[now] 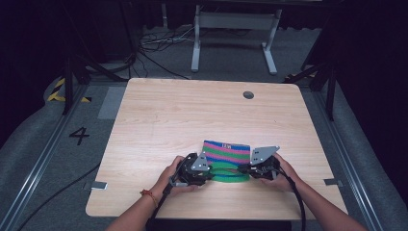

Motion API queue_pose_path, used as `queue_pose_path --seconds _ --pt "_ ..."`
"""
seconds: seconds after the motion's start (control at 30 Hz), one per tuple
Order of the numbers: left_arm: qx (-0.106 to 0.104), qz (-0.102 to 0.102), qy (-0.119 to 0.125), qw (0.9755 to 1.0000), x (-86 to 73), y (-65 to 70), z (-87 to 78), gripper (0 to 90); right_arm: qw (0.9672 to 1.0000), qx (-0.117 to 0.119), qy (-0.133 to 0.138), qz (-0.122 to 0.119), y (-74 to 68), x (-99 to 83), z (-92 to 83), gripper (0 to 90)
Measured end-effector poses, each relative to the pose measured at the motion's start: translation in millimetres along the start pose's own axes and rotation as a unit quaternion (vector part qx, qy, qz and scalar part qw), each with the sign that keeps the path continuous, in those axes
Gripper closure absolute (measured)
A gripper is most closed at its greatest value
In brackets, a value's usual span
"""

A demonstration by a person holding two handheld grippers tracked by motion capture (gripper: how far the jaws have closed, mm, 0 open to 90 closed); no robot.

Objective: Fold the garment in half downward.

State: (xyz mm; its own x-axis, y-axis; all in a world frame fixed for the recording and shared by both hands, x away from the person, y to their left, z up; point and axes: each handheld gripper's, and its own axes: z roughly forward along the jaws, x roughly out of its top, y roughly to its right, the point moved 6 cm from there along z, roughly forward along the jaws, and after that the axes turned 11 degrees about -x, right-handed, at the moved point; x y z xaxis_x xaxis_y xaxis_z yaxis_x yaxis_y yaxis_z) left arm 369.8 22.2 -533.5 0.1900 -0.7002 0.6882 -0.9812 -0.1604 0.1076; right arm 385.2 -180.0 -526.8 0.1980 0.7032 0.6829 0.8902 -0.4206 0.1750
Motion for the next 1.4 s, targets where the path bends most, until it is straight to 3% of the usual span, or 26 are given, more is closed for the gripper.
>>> queue_pose_path --seconds 0.07,0.27,0.5,0.7,0.87,1.2,1.4 --pt "-0.003 0.003 0.005 1.0 3.2 0.3 -2.7 64.0 1.0 -0.004 0.009 0.0 1.9 2.4 -3.5 86.0" --pt "0.016 0.006 0.023 0.9996 11.1 1.8 -16.8 62.2 0.9995 -0.014 0.029 0.006 6.0 9.6 -16.3 84.0" --pt "0.036 0.004 0.03 0.9989 11.1 -1.8 -35.0 57.1 0.9995 -0.016 0.027 0.0 6.8 10.9 -26.5 81.2" --pt "0.056 0.007 0.003 0.9984 6.3 -6.9 -45.1 55.2 0.9994 -0.022 0.027 -0.002 10.3 12.1 -34.6 79.8" --pt "0.07 0.016 -0.013 0.9974 7.1 -4.5 -54.2 49.2 0.9986 -0.045 0.027 0.004 14.7 11.9 -42.9 71.3" --pt "0.093 -0.008 -0.009 0.9956 -8.5 -6.2 -72.7 32.4 0.9962 -0.082 0.023 0.018 24.1 1.3 -64.6 54.8" --pt "0.114 -0.017 -0.02 0.9932 -24.7 -2.8 -86.6 28.8 0.9954 -0.093 0.014 0.018 23.9 -13.2 -75.7 52.4"
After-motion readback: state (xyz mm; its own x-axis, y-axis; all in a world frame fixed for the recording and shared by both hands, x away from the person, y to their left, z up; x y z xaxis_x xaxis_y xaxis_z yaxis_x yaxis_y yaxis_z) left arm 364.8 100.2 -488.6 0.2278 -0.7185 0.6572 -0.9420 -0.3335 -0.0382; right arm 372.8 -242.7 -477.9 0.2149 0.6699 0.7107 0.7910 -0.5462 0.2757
